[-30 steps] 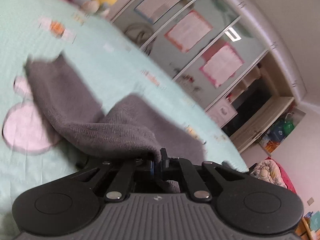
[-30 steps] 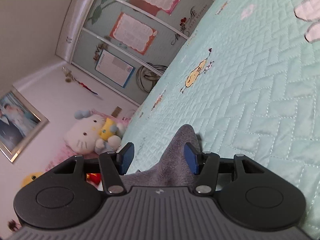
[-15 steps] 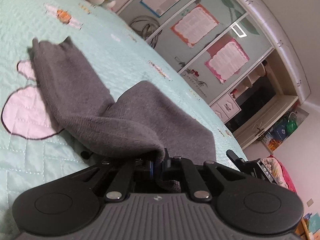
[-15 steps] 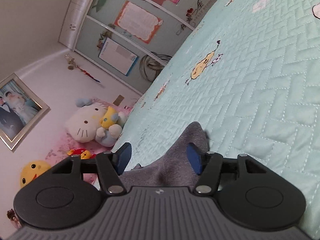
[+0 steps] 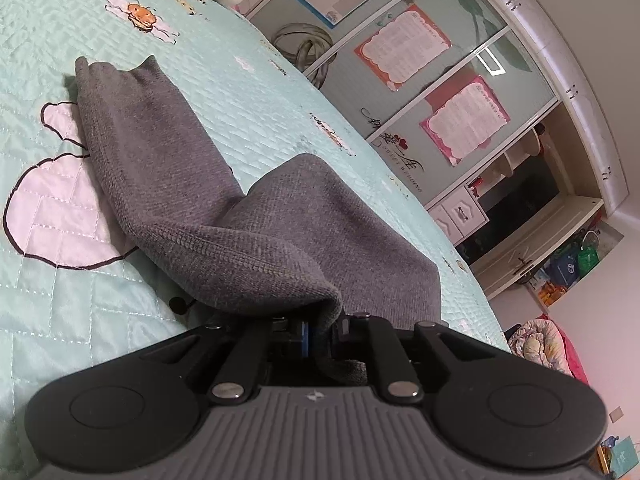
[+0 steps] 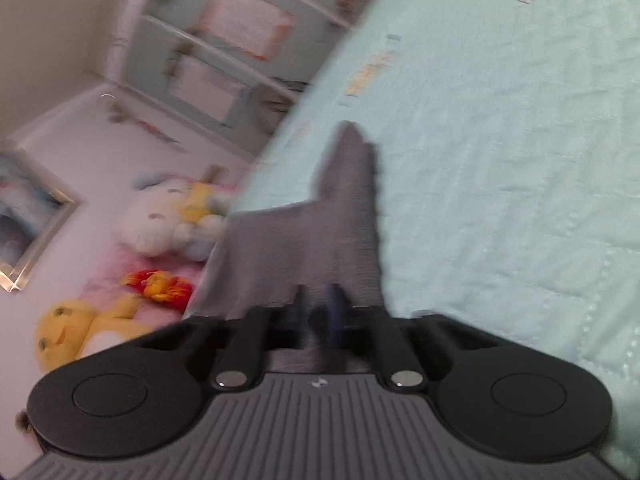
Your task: Fold clothes
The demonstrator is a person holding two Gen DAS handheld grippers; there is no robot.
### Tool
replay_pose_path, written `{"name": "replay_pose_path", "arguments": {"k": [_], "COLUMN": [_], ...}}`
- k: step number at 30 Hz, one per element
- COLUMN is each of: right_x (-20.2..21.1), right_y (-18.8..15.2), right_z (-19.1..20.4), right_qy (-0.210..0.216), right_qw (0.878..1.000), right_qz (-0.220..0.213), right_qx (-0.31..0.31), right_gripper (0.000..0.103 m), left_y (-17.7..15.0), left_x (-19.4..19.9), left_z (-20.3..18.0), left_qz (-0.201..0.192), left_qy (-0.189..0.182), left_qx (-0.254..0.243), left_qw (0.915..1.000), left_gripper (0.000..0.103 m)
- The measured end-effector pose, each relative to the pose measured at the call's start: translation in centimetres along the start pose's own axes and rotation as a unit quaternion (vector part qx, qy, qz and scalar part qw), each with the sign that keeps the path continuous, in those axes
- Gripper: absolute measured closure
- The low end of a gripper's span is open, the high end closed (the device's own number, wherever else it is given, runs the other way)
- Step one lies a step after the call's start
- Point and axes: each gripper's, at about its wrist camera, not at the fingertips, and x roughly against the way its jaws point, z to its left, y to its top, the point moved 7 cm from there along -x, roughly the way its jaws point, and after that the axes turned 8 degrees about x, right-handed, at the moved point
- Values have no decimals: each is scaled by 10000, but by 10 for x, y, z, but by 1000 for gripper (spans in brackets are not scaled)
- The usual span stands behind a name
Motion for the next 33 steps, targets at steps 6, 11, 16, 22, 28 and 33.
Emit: {"name": "replay_pose_path", "arguments": {"k": [6,11,16,22,28,33], "right_x": [44,50,61,105,91,90], "right_y": [-9,-53,-52,-74,-105,-103], "right_z": [43,23,33,72,63,68], "right_qy": [492,473,397,854,462,396], "right_qw": [9979,9968,9955,9893,9822,9804], "right_qz": [-7,591,589,553,916,924], "right_qx": [425,265,625,1046,1574,1697], "right_gripper": [80,101,94,68,74,75], "left_y": [-1,-2,4,10,-8,-49], "left_x": [-1,-2,4,60,109,101], "left_z": [1,1,-7,-34,-48,-61], "left_qz": [42,67,312,337,659,1347], "left_qy": [-17,-42,18,-310,-689,-766], "left_qx": [61,126,130,-255,-275,-872], "left_qw": [10000,9999,9994,9986,9951,9841], "left_gripper": [90,90,87,53,48,47]}}
